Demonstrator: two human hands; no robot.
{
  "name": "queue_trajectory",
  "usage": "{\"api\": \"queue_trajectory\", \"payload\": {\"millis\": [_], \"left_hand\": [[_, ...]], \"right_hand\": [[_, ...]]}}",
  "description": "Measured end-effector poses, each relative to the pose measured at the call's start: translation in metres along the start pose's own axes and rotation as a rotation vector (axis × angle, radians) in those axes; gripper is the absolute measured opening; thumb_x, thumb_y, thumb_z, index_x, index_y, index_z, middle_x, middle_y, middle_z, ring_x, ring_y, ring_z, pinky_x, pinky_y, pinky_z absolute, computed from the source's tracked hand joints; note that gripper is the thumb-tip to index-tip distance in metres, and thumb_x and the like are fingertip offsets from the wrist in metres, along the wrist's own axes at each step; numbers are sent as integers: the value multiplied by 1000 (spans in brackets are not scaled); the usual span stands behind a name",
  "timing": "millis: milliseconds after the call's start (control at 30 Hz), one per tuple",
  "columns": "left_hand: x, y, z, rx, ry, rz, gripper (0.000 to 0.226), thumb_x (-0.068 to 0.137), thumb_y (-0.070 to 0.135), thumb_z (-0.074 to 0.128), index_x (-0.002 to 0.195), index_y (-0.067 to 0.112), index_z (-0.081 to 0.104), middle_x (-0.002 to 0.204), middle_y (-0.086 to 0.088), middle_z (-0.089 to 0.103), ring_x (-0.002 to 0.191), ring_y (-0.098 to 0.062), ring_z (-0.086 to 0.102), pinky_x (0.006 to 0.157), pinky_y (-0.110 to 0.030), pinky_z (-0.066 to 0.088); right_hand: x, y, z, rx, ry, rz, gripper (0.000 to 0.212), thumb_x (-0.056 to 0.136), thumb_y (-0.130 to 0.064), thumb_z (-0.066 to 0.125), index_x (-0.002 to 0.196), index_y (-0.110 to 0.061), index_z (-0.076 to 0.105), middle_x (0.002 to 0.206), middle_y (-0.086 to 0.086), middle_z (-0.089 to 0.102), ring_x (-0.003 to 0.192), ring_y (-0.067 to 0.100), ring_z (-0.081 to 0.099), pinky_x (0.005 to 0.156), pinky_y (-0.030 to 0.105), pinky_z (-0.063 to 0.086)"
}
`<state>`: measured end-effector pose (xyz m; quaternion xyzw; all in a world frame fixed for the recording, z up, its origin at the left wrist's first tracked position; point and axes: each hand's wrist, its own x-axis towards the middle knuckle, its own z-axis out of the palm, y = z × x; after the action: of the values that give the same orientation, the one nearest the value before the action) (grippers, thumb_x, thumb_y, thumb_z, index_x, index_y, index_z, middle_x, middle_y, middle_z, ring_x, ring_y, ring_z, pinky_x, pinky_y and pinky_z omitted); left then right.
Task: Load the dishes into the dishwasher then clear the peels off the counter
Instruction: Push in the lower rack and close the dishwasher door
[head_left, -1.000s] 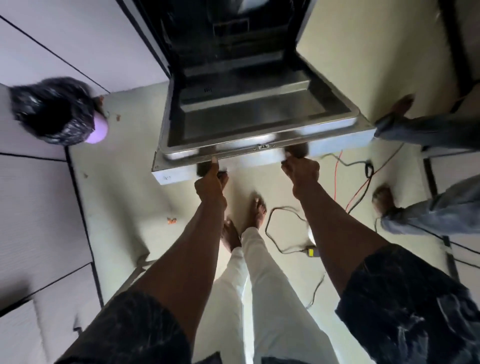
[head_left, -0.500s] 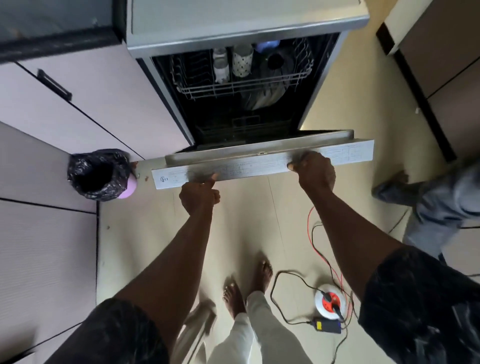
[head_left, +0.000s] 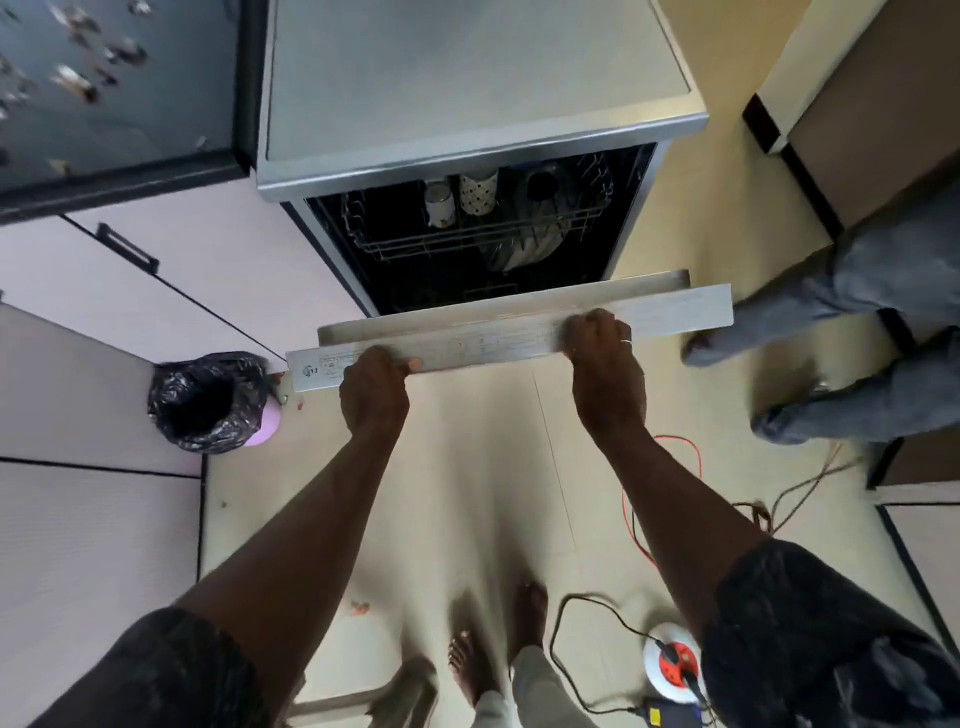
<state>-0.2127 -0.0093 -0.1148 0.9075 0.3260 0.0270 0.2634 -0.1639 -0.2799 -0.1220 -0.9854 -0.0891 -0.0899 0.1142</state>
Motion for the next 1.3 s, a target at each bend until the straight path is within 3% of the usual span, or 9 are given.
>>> {"api": "queue_trajectory", "payload": {"millis": [100,167,300,500,633,867,967,1167,1300], "left_hand": [[13,24,-10,-52,68,50,30,96,32,65,93,3,62,96,-22,70,90,-41,64,70,-38,43],[24,37,-14,-96,91,38,26,97,27,63,94,1,58,95,-24,69,88,-41,63,67,-36,38],[31,47,-9,-50,89,220,20,89,13,69,101,2,58,103,-22,62,97,-41,57,83,-48,45],[17,41,8,270,46,520,71,85,24,69,146,-1,42,144,-25,43,137,-42,39,114,-47,36],[31,50,5,330,43,548,87,80,28,74,151,-3,35,152,-27,36,143,-42,33,117,-48,32],[81,75,-3,317,-57,501,100,84,42,74,156,-4,21,163,-23,21,154,-36,13,124,-47,19],[99,83,-3,324,-60,513,101,83,41,74,156,-5,20,162,-24,20,154,-36,12,123,-48,20],[120,97,-3,372,-61,499,106,82,40,73,157,-6,14,163,-24,15,154,-38,8,123,-50,18],[120,106,2,415,-73,446,108,79,36,72,156,-8,11,163,-26,12,154,-39,3,123,-51,16]], "right_hand": [[-3,0,7,11,-63,-98,67,84,11,40,150,-1,40,157,22,35,143,41,35,104,47,49],[5,0,9,9,-110,-141,77,82,13,35,157,-3,26,164,23,19,152,41,18,117,49,35],[34,1,3,7,-176,-177,81,79,10,25,159,-3,18,166,23,9,153,42,8,118,48,34],[66,-3,-1,0,-204,-194,84,77,9,30,159,-2,15,166,23,6,153,43,4,123,47,22],[100,-5,-6,-39,-243,-221,84,76,3,24,159,-2,14,165,23,5,153,42,4,123,51,21],[154,-25,-8,-65,-217,-108,83,76,2,40,157,-6,26,158,30,24,145,51,24,110,57,38],[169,-36,-3,17,-216,-30,85,79,4,51,158,-7,23,151,32,21,140,49,26,101,51,45],[177,-64,16,154,-186,13,70,85,7,44,152,8,26,158,33,16,151,39,16,116,44,36],[182,-71,17,279,-231,75,72,89,7,46,156,4,19,161,27,14,150,35,22,101,31,45]]}}
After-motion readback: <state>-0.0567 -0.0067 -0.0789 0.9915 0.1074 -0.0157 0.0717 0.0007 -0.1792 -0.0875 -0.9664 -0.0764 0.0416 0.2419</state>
